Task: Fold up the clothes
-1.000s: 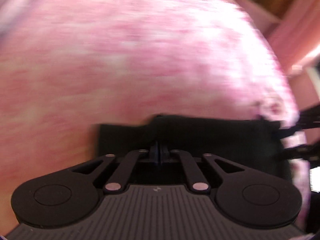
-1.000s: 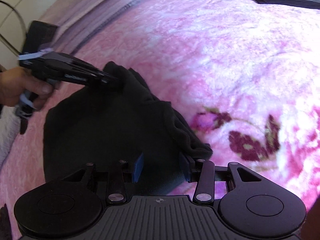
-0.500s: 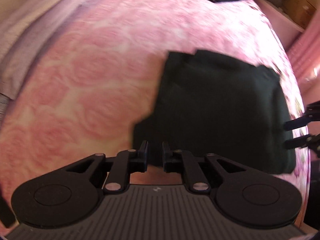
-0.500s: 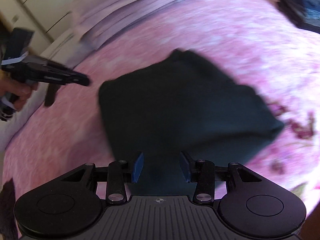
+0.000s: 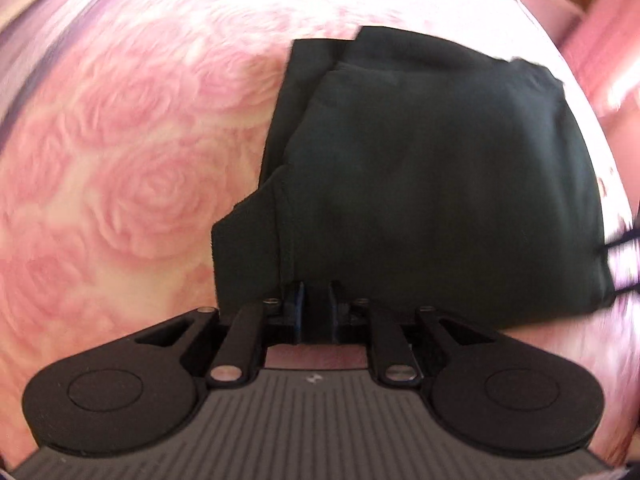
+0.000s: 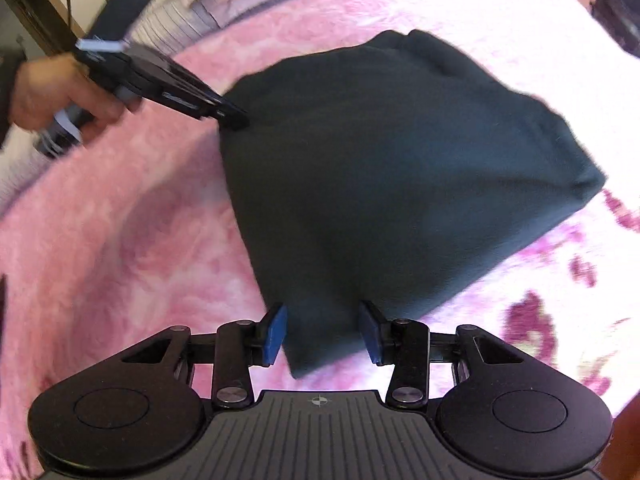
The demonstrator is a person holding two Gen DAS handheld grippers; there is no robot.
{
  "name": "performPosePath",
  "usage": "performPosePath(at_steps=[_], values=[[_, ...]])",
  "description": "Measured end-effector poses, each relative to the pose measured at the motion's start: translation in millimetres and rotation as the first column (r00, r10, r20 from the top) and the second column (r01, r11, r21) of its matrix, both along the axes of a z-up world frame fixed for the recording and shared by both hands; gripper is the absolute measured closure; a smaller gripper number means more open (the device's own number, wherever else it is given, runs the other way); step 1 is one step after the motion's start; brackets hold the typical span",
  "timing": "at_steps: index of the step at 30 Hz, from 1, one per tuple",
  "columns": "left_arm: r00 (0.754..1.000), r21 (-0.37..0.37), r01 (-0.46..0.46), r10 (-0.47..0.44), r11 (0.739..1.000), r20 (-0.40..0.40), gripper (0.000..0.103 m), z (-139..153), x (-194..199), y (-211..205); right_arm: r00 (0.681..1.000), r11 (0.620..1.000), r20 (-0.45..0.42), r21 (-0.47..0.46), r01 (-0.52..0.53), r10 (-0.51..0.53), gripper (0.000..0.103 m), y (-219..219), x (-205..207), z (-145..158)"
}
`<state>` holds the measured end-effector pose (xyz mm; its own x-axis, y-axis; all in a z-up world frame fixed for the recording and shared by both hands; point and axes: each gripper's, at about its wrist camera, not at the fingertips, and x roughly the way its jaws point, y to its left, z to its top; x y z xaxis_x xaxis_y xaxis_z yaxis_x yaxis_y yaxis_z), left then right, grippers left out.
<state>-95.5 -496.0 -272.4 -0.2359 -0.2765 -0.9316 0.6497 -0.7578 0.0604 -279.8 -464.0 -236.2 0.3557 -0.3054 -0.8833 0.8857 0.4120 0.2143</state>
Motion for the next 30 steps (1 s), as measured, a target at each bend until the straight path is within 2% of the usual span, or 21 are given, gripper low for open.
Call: performPosePath(at_steps=[1,3,4,5,7,9,11,12,14,15,16,17,18,19,21,24,28,30], values=[[0.998,-0.043,0.042,-0.041,0.998,0.037,0.073,4,-1,6,0.999,1.000,-0.035,-0.021,-0.014,0.013,0.059,4,6,6],[0.985,-0.120,0.157,-0.147,0.980,0.093,0.069,9,-2,24,0.993,0.995,-0.095,-0.068,-0.074,0.068,0.059,15,17,11],[0.972,-0.153,0.220,-0.203,0.963,0.122,0.058,9,-2,36,0.987,0.990,-0.121,-0.085,-0.114,0.103,0.059,21,24,10],[0.953,-0.187,0.289,-0.263,0.939,0.151,0.053,8,-3,50,0.977,0.982,-0.155,-0.097,-0.163,0.146,0.059,23,35,4],[0.890,-0.242,0.448,-0.405,0.861,0.209,0.037,-1,-3,82,0.946,0.959,-0.233,-0.119,-0.256,0.224,0.059,27,57,-10],[0.818,-0.287,0.570,-0.498,0.770,0.288,0.033,-15,-4,104,0.902,0.931,-0.330,-0.140,-0.337,0.277,0.058,32,74,-25],[0.742,-0.323,0.666,-0.556,0.672,0.374,0.033,-31,-6,121,0.845,0.896,-0.437,-0.163,-0.412,0.309,0.058,35,83,-41],[0.733,-0.340,0.675,-0.539,0.655,0.416,0.032,-39,-9,123,0.826,0.879,-0.466,-0.182,-0.441,0.317,0.058,36,84,-45],[0.730,-0.374,0.678,-0.516,0.633,0.449,0.031,-47,-15,120,0.825,0.867,-0.463,-0.202,-0.455,0.325,0.059,37,80,-47],[0.727,-0.390,0.681,-0.511,0.619,0.459,0.031,-50,-19,117,0.825,0.862,-0.459,-0.211,-0.461,0.329,0.064,38,77,-48],[0.723,-0.400,0.685,-0.507,0.609,0.469,0.031,-51,-22,114,0.831,0.862,-0.454,-0.222,-0.455,0.322,0.079,38,73,-47],[0.719,-0.405,0.690,-0.504,0.600,0.478,0.032,-51,-24,111,0.844,0.866,-0.434,-0.231,-0.443,0.316,0.080,37,65,-43],[0.718,-0.399,0.690,-0.502,0.604,0.482,0.039,-50,-26,108,0.855,0.873,-0.413,-0.230,-0.430,0.312,0.083,35,58,-35],[0.719,-0.386,0.687,-0.499,0.616,0.484,0.060,-48,-28,105,0.863,0.877,-0.400,-0.231,-0.421,0.309,0.084,34,51,-29],[0.729,-0.356,0.670,-0.487,0.651,0.481,0.081,-42,-34,100,0.869,0.877,-0.397,-0.247,-0.412,0.296,0.085,32,37,-13],[0.759,-0.368,0.639,-0.478,0.675,0.442,0.088,-18,-41,116,0.862,0.870,-0.425,-0.273,-0.411,0.275,0.085,36,16,16],[0.797,-0.393,0.599,-0.471,0.698,0.378,0.089,12,-48,159,0.844,0.873,-0.477,-0.271,-0.406,0.245,0.085,45,-15,48],[0.810,-0.391,0.583,-0.475,0.712,0.344,0.089,21,-55,187,0.832,0.883,-0.500,-0.243,-0.401,0.240,0.085,53,-28,53]])
